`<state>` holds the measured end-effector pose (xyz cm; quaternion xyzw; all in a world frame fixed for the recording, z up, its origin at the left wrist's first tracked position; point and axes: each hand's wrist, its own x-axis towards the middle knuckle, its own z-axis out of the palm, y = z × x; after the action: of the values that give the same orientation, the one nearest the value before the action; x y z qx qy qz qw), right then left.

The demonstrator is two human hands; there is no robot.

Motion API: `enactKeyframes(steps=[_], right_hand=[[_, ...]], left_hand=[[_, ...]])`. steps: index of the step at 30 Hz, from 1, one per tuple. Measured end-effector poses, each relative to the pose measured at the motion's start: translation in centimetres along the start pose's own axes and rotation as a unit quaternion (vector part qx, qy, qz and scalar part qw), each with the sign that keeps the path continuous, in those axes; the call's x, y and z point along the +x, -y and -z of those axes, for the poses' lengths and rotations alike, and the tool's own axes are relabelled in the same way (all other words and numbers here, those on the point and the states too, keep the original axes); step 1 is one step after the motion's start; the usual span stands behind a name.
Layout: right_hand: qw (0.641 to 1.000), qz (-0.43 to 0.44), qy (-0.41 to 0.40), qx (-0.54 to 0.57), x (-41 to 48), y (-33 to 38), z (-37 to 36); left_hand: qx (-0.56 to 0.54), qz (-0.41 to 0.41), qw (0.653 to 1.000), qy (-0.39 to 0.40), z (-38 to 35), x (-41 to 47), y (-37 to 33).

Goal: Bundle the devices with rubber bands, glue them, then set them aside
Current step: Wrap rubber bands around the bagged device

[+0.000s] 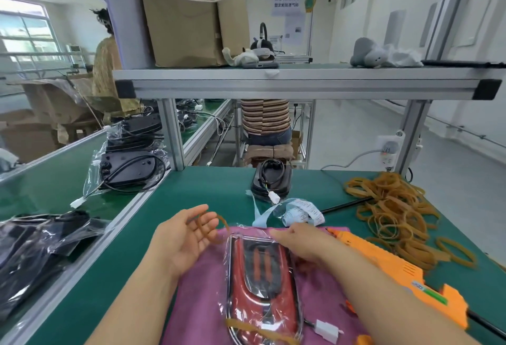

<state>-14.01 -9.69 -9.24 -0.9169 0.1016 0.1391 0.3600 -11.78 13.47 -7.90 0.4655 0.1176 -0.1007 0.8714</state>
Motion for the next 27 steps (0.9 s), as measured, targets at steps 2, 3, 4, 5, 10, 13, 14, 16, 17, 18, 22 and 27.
enactKeyframes(steps=[2,3,4,5,10,13,14,16,17,18,22,27], right_hand=[[0.988,-0.039,0.029,0.149,0.0,-0.1,-0.5],[0.985,-0.036,0.039,0.164,0.1,-0.2,-0.5],[0.984,-0.031,0.05,0.169,0.2,-0.3,-0.5],[0.982,-0.03,0.06,0.177,0.2,-0.3,-0.4],[0.942,-0.055,0.132,0.303,-0.2,0.0,-0.2],[0.933,-0.036,0.151,0.326,-0.5,0.1,0.0],[0.935,-0.025,0.146,0.323,-0.6,0.2,0.2],[0.938,-0.004,0.134,0.32,-1.0,0.5,0.9],[0.937,0.009,0.132,0.323,-1.3,0.7,1.4],[0.935,0.026,0.133,0.327,-1.6,1.1,2.0],[0.931,0.095,0.123,0.33,-3.3,3.1,4.9],[0.934,0.164,0.023,0.315,-5.0,4.8,6.2]], left_hand=[[-0.02,0.003,1.0,0.008,0.5,0.0,0.0],[-0.02,0.003,1.0,0.015,0.7,0.1,-0.1],[-0.018,0.002,1.0,0.023,1.0,0.1,-0.3],[-0.017,0.0,0.999,0.032,1.3,0.2,-0.4],[0.035,-0.018,0.998,0.049,2.1,0.1,-0.7],[0.105,-0.017,0.993,0.046,2.1,0.0,-0.6],[0.112,-0.015,0.992,0.047,2.1,0.0,-0.5],[0.121,-0.012,0.991,0.06,2.1,-0.1,-0.6],[0.139,-0.014,0.988,0.068,2.0,-0.2,-0.6],[0.167,-0.02,0.983,0.073,2.0,-0.2,-0.6],[0.26,-0.052,0.958,0.11,2.0,-0.3,-1.0],[0.298,-0.059,0.922,0.24,0.5,-1.1,-2.7]])
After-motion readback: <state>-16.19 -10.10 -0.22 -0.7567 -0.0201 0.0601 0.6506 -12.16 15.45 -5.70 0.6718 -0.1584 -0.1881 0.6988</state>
